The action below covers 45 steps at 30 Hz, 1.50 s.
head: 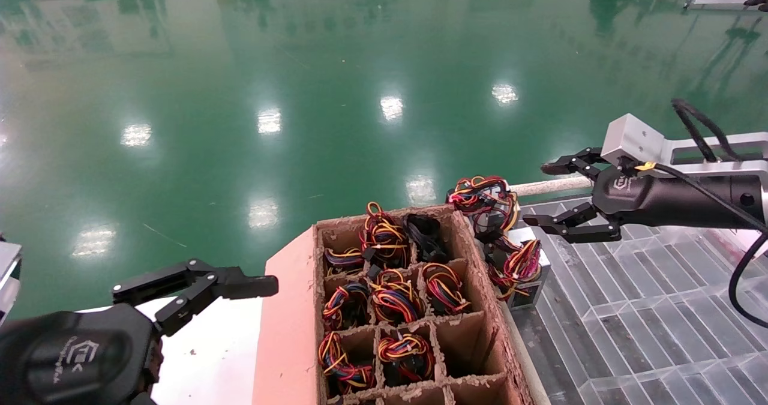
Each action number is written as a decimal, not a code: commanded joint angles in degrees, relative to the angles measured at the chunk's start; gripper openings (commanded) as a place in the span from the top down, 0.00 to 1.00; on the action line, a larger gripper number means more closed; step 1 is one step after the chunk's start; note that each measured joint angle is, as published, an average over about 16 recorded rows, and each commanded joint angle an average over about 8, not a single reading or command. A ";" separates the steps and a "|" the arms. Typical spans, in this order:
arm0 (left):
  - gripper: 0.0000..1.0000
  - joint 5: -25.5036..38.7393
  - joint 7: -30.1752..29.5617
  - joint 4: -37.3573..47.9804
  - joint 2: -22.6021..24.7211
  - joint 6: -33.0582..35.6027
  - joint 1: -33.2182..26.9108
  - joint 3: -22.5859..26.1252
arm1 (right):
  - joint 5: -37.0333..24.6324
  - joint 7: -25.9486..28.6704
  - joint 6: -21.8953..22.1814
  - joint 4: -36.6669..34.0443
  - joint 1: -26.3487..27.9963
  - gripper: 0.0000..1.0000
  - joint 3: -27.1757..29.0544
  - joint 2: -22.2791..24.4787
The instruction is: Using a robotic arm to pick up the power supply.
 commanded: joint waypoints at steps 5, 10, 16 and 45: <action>0.00 0.00 0.01 0.02 0.00 -0.01 0.00 0.01 | 1.74 1.14 -0.78 1.26 -1.15 0.00 0.92 0.70; 0.00 -0.01 0.02 0.04 0.00 0.00 -0.01 0.02 | 4.84 3.20 -1.13 5.77 -4.71 0.00 2.45 1.83; 0.00 -0.02 0.03 0.04 -0.01 0.00 -0.02 0.04 | 8.87 5.88 -1.58 11.62 -9.33 0.00 4.43 3.29; 0.00 -0.06 0.06 0.05 -0.03 -0.02 -0.03 0.10 | 27.63 18.38 -3.68 38.90 -30.84 0.00 13.67 10.12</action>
